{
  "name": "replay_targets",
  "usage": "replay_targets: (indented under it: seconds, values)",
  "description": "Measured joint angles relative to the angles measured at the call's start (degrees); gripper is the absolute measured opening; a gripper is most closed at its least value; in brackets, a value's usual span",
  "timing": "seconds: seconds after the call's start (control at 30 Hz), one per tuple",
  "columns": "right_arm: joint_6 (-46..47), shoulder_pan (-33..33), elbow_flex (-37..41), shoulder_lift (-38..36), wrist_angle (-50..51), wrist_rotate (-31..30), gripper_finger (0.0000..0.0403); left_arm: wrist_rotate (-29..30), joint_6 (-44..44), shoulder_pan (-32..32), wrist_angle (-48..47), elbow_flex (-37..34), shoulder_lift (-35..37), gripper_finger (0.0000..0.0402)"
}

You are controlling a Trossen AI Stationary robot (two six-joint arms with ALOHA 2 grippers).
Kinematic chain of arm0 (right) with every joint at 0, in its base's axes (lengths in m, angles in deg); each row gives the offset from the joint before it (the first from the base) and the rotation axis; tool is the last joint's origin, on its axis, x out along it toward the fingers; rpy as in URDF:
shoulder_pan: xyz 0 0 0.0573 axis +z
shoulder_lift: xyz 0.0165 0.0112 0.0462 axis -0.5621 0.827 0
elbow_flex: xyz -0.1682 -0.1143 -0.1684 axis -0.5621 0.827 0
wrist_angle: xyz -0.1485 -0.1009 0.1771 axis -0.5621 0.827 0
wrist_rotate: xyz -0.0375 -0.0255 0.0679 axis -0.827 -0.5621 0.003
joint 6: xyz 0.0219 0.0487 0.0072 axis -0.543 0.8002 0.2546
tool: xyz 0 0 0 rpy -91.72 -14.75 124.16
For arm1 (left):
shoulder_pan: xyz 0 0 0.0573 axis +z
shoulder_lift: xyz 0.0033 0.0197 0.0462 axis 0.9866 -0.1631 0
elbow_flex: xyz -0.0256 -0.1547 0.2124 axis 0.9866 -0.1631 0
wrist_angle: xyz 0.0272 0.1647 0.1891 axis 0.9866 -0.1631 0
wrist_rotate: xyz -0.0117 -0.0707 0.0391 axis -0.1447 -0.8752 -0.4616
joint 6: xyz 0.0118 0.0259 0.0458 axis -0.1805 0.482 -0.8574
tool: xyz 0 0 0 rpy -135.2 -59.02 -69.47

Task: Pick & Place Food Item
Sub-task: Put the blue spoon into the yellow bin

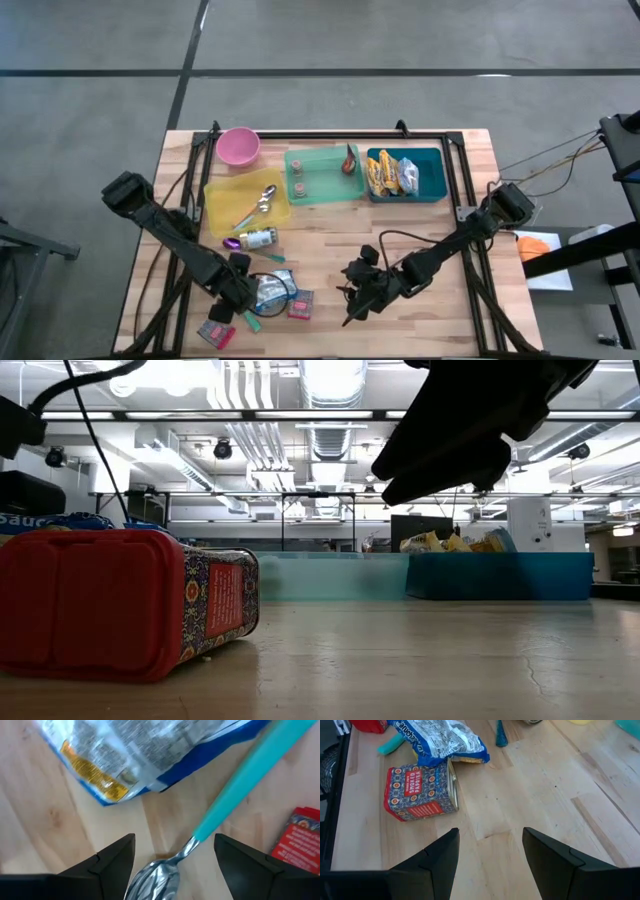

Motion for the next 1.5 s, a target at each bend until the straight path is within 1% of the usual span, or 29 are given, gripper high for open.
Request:
replay_targets:
  seconds: [0.13, 0.33, 0.5, 0.73, 1.0, 1.2, 1.27, 1.33, 1.4, 1.5]
  values:
    - [-1.2, 0.1, 0.1, 0.0, 0.1, 0.1, 0.0214, 0.5, 0.0, -1.5, 1.0, 0.0, 0.0, 0.028]
    - [-1.3, 0.1, 0.1, 0.0, 0.1, 0.1, 0.0214, 4.0, -1.3, -3.7, 1.0, 0.0, 0.0, 0.028]
    - [-1.3, 0.1, 0.1, 0.0, 0.1, 0.1, 0.0214, 4.3, -3.3, -5.1, 2.4, 0.0, 0.0, 0.028]
    - [-1.6, 0.1, 0.1, 0.0, 0.3, 0.1, 0.0214, 5.0, -4.4, -5.3, 4.1, -0.2, -0.5, 0.028]
    - [-1.5, 0.1, 0.1, 0.0, 0.9, 0.3, 0.0214, 5.3, -6.4, -5.5, 5.0, -0.1, -4.8, 0.028]
    - [-1.3, 0.1, 0.1, 0.0, 1.1, 0.3, 0.0214, 5.3, -6.3, -5.5, 5.0, -0.2, -4.7, 0.0277]
    - [-1.3, 0.1, 0.1, 0.0, 1.1, 0.3, 0.0214, 5.4, -6.2, -5.5, 5.0, -0.2, -4.7, 0.0267]
    - [-1.3, 0.1, 0.1, 0.0, 1.1, 0.2, 0.0214, 5.7, -6.1, -5.5, 5.0, -0.2, -4.7, 0.0244]
    - [-1.3, 0.1, 0.1, 0.0, 1.1, 0.3, 0.0214, 6.1, -5.9, -5.5, 5.1, -0.2, -4.7, 0.0212]
    - [-1.3, 0.1, 0.0, 0.0, 1.1, 0.3, 0.0214, 6.2, -4.8, -5.5, 5.2, -0.3, -4.8, 0.0155]
